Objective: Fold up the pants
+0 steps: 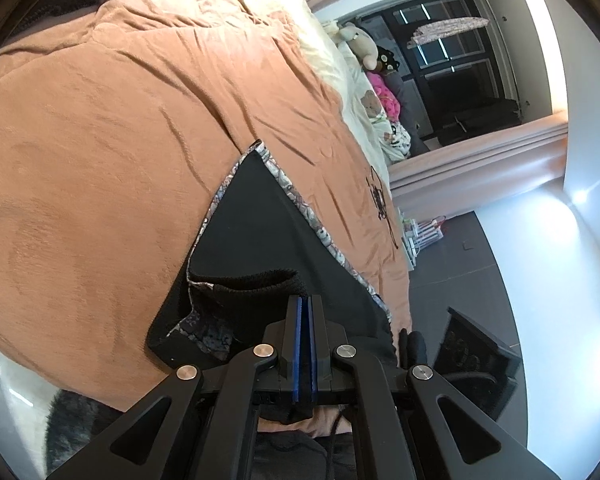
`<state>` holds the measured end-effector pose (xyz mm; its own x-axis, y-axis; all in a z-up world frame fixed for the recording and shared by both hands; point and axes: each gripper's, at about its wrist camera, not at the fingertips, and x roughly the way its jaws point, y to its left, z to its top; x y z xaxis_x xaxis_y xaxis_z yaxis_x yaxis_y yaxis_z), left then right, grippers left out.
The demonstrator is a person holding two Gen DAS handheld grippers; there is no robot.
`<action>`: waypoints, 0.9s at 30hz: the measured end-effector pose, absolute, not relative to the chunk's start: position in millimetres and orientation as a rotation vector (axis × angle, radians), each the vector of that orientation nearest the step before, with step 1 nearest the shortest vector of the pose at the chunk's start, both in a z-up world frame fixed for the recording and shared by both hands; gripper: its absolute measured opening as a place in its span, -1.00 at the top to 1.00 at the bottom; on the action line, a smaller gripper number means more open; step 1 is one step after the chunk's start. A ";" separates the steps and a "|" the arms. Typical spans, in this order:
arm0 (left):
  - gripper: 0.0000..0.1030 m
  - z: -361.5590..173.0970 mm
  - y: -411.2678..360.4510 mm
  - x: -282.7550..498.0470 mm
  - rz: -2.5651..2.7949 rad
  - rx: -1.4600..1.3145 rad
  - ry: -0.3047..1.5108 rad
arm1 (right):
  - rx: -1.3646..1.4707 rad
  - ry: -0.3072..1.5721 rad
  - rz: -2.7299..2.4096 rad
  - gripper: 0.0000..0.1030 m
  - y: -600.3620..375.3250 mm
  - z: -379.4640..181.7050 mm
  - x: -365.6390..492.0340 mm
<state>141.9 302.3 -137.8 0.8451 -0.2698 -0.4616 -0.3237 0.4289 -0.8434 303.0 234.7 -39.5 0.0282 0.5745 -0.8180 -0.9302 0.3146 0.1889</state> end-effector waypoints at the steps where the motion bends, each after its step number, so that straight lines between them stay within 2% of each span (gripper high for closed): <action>1: 0.94 -138.7 302.3 141.7 0.040 -1.149 0.597 | -0.454 0.971 1.226 0.85 235.9 -42.0 305.5; 2: 0.94 -140.3 302.2 140.3 0.046 -1.155 0.596 | -0.452 0.966 1.223 0.97 237.2 -42.2 306.6; 4: 0.93 -144.9 301.0 136.4 0.054 -1.166 0.605 | -0.431 0.958 1.226 1.00 235.8 -41.8 309.4; 12: 0.91 -181.1 280.9 135.0 0.049 -1.217 0.675 | -0.343 0.954 1.213 1.00 224.5 -33.0 318.0; 20: 0.91 -177.8 267.1 166.2 0.063 -1.152 0.714 | -0.276 0.966 1.205 1.00 209.4 -29.0 321.1; 27: 0.91 -206.3 266.2 163.9 0.154 -1.154 0.822 | -0.254 0.988 1.208 1.00 198.6 -29.6 323.1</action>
<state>163.9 266.2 -206.3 0.7056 -0.2921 -0.6456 -0.5062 0.4297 -0.7477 323.1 198.6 -29.6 0.0162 0.6624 -0.7489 -0.8656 0.3843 0.3211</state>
